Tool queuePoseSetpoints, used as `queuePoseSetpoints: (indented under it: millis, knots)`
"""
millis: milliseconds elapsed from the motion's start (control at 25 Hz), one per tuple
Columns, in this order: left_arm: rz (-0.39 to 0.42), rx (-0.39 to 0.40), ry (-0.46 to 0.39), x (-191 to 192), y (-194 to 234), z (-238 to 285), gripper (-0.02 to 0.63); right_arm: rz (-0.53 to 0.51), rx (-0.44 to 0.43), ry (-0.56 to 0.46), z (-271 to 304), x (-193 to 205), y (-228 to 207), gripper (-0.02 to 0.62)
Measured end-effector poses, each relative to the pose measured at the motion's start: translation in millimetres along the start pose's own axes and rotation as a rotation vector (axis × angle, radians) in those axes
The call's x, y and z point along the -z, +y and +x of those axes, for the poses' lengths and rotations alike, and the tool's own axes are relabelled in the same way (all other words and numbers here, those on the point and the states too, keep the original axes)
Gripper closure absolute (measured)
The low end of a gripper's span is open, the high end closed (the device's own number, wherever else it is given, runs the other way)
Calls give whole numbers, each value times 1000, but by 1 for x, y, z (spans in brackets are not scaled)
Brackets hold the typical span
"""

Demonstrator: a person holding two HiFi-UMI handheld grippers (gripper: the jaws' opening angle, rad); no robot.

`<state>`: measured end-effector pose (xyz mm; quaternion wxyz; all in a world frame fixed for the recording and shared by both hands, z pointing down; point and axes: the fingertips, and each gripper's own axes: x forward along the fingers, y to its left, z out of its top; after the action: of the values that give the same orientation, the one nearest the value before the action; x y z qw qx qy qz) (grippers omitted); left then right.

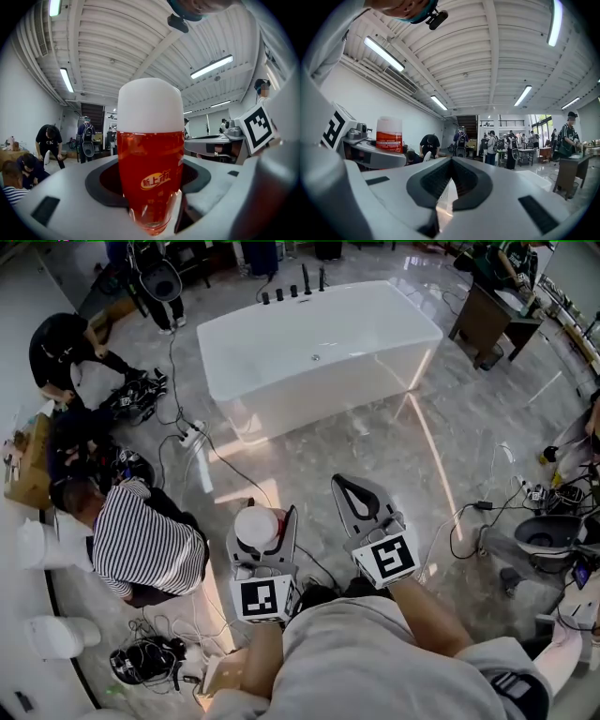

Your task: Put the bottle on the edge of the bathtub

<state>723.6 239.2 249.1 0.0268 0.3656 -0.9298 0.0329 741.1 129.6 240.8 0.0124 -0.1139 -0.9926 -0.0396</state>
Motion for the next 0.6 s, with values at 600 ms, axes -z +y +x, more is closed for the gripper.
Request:
queuePoseSetpoints:
  millis: [600]
  knots:
    - [-19,40,23,17,32,29,307,-56,12,-13,41,8,-5,589]
